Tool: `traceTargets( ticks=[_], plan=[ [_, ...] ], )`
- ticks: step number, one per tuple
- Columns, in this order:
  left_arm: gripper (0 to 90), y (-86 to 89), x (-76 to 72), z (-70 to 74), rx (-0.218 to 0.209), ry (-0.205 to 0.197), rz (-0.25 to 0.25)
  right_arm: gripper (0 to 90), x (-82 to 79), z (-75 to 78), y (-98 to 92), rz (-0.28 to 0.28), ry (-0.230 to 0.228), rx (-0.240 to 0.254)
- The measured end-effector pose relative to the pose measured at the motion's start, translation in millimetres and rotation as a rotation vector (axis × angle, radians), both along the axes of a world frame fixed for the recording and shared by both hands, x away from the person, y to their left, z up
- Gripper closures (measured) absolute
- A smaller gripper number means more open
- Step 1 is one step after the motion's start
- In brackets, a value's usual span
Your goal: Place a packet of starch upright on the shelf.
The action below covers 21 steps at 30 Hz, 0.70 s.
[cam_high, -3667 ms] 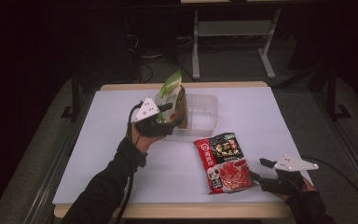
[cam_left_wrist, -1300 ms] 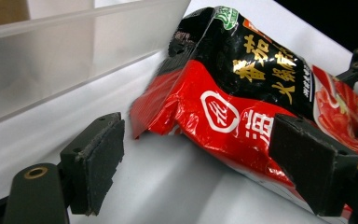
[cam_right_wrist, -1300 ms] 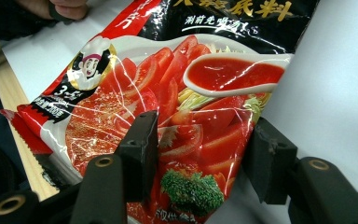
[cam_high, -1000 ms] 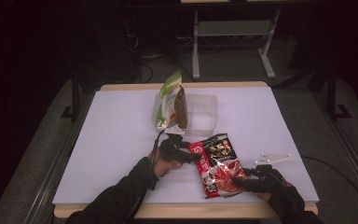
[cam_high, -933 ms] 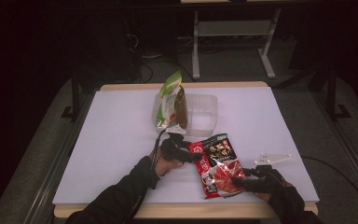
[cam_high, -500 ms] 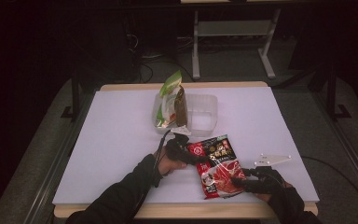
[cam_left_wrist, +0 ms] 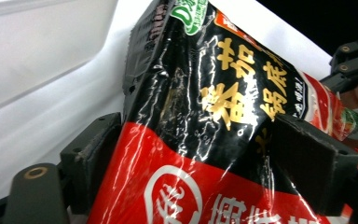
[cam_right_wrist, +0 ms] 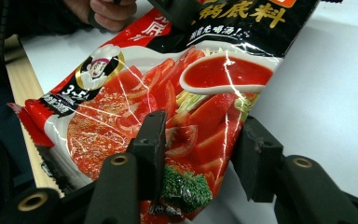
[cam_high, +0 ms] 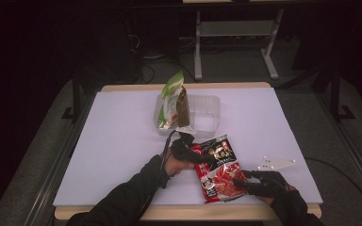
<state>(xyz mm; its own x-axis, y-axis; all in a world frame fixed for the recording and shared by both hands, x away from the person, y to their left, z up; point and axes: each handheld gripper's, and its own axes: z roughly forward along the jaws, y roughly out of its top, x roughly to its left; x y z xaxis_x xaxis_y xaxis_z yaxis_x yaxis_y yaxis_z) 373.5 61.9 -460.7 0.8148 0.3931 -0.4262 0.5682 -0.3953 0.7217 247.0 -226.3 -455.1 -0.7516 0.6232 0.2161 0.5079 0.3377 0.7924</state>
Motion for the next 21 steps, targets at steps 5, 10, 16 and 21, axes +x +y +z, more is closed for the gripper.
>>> traceTargets(
  ticks=[5,10,16,21],
  plan=[
    [20.6,2.8,0.2,-0.4,-0.029,0.014,0.002,58.8,-1.0,0.6,0.3,-0.002,-0.022,0.003],
    [17.0,5.0,1.1,0.0,-0.005,0.011,0.063,61.9,-2.6,1.6,0.6,-0.002,-0.055,0.004],
    [21.6,7.7,-0.3,0.2,-0.014,-0.003,-0.013,63.3,-3.5,1.3,-0.2,0.0,-0.066,0.004],
    [35.3,13.5,0.3,1.5,-0.049,-0.02,-0.069,63.5,-5.0,1.2,-3.3,0.009,-0.083,0.027]
  ],
)
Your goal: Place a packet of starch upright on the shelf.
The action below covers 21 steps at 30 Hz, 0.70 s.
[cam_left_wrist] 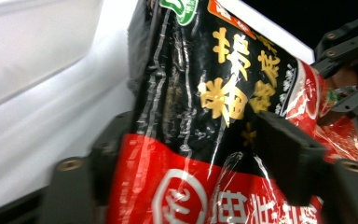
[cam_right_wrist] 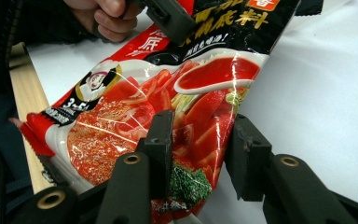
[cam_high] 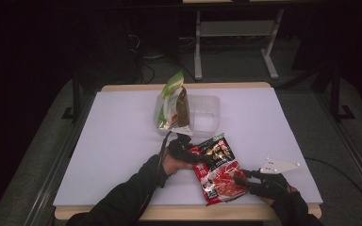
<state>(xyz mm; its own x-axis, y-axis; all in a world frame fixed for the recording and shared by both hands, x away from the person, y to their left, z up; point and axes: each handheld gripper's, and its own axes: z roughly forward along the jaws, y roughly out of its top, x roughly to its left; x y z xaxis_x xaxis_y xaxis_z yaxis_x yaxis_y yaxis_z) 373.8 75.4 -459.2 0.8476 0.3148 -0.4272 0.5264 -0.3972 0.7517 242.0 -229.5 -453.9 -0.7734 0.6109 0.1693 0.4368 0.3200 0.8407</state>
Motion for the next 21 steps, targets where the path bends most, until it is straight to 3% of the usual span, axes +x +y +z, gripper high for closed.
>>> traceTargets(
  ticks=[2,3,4,5,9,13,15,16,17,21],
  plan=[
    [45.1,2.1,1.1,0.4,-0.004,0.0,-0.005,63.5,-0.2,0.0,-0.5,0.001,-0.003,0.005],
    [45.1,5.4,2.5,0.9,-0.018,-0.005,0.0,63.5,0.0,0.0,-1.0,0.002,-0.005,0.006],
    [55.6,7.3,3.6,1.0,-0.029,-0.006,-0.004,63.0,-0.2,0.2,-0.8,0.001,-0.008,0.005],
    [59.7,11.3,5.1,2.0,-0.042,-0.017,-0.02,62.9,-0.4,0.3,-0.7,0.002,-0.01,0.004],
    [70.8,17.4,5.4,5.1,-0.07,-0.029,-0.032,62.2,-0.1,0.6,-0.5,0.008,-0.018,0.001],
    [80.4,23.1,-2.3,22.9,-0.113,-0.099,-0.037,62.0,0.4,1.3,-2.4,-0.006,-0.039,0.001],
    [80.5,22.0,-8.5,31.9,-0.102,-0.138,-0.037,62.1,0.9,2.1,-4.9,-0.033,-0.054,0.001],
    [80.5,22.0,-8.5,31.9,-0.102,-0.138,-0.037,60.7,1.1,2.3,-5.8,-0.04,-0.057,0.007],
    [80.5,21.8,-13.9,38.1,-0.099,-0.162,-0.013,55.6,1.3,2.5,-6.0,-0.049,-0.063,0.006],
    [80.7,21.6,-20.2,44.1,-0.096,-0.197,0.017,53.0,1.2,4.2,-4.9,-0.062,-0.076,-0.006]
  ],
)
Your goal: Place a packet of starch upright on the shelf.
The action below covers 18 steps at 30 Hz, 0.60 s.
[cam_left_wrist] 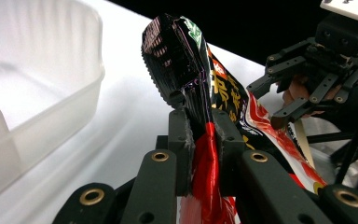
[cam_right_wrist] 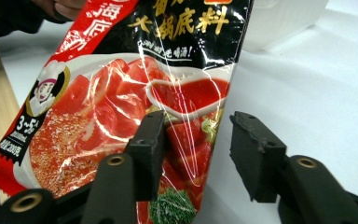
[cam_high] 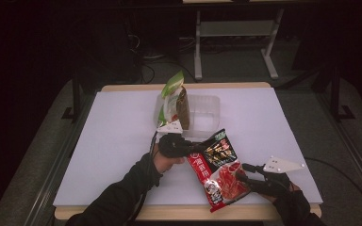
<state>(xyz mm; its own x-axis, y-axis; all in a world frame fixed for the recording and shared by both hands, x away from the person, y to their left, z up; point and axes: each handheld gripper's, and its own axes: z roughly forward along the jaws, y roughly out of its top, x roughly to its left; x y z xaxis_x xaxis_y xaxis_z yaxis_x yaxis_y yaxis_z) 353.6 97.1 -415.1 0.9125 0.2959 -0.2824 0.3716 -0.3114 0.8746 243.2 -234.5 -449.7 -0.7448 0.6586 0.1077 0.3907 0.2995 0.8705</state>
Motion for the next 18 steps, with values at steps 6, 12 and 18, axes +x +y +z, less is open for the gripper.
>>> traceTargets(
  ticks=[6,12,18],
  plan=[
    [80.7,7.8,-8.4,14.2,-0.039,-0.056,0.052,38.1,-1.4,1.9,-7.1,-0.043,-0.028,-0.004],
    [80.6,17.0,-20.4,32.7,-0.078,-0.128,0.098,35.9,-1.3,3.1,-21.5,-0.111,-0.041,0.018],
    [80.7,20.9,-24.8,40.2,-0.097,-0.152,0.123,36.5,-1.1,2.8,-28.3,-0.144,-0.041,0.032]
  ],
)
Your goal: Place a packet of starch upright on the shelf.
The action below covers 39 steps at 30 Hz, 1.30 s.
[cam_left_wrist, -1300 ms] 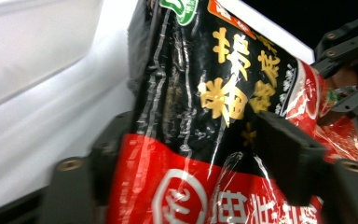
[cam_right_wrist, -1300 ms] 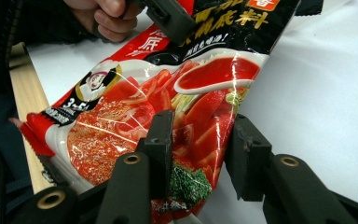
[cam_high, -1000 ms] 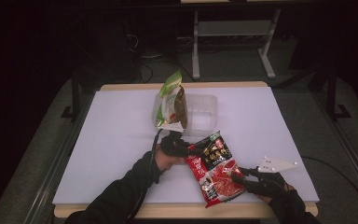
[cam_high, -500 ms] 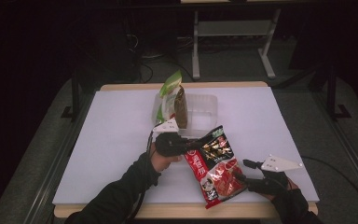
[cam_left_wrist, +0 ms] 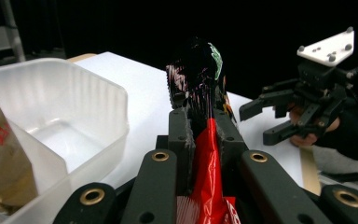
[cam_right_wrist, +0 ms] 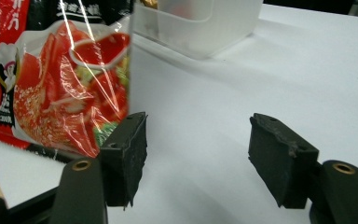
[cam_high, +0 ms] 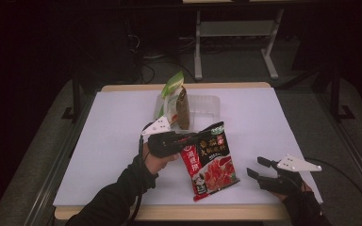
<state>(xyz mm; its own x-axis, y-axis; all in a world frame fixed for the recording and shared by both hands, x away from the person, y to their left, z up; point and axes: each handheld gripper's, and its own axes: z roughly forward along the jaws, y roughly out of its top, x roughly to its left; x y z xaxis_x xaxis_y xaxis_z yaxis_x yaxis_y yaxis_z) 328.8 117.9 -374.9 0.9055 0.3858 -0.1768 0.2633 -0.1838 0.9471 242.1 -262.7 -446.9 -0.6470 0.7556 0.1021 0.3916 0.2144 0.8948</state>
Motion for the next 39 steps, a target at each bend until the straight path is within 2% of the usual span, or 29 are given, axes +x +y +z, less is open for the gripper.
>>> traceTargets(
  ticks=[12,16,17,21,22,27,34,39],
  plan=[
    [82.5,4.8,-7.4,12.2,-0.035,-0.042,0.04,37.0,1.4,-1.9,-3.6,-0.017,0.009,0.007],
    [83.4,5.5,-8.4,14.2,-0.032,-0.057,0.047,37.4,1.5,-1.8,-3.4,-0.017,0.009,0.008],
    [83.5,4.8,-9.5,15.9,-0.024,-0.072,0.049,37.4,1.5,-1.8,-3.3,-0.017,0.008,0.006],
    [84.0,4.7,-9.7,16.5,-0.029,-0.075,0.063,37.4,1.6,-2.0,-3.3,-0.019,0.01,0.007],
    [84.2,4.7,-10.1,17.6,-0.017,-0.089,0.058,37.5,1.4,-2.1,-3.0,-0.019,0.009,0.004],
    [84.3,3.9,-12.1,19.5,-0.022,-0.108,0.07,37.8,1.5,-2.2,-3.2,-0.02,0.01,0.008],
    [84.3,3.8,-12.7,32.5,-0.062,-0.147,0.077,37.8,1.3,-2.6,-3.0,-0.025,0.013,0.01],
    [84.6,6.6,-9.1,45.6,-0.092,-0.168,0.111,37.8,1.2,-2.4,-3.8,-0.032,0.009,0.013]
  ],
)
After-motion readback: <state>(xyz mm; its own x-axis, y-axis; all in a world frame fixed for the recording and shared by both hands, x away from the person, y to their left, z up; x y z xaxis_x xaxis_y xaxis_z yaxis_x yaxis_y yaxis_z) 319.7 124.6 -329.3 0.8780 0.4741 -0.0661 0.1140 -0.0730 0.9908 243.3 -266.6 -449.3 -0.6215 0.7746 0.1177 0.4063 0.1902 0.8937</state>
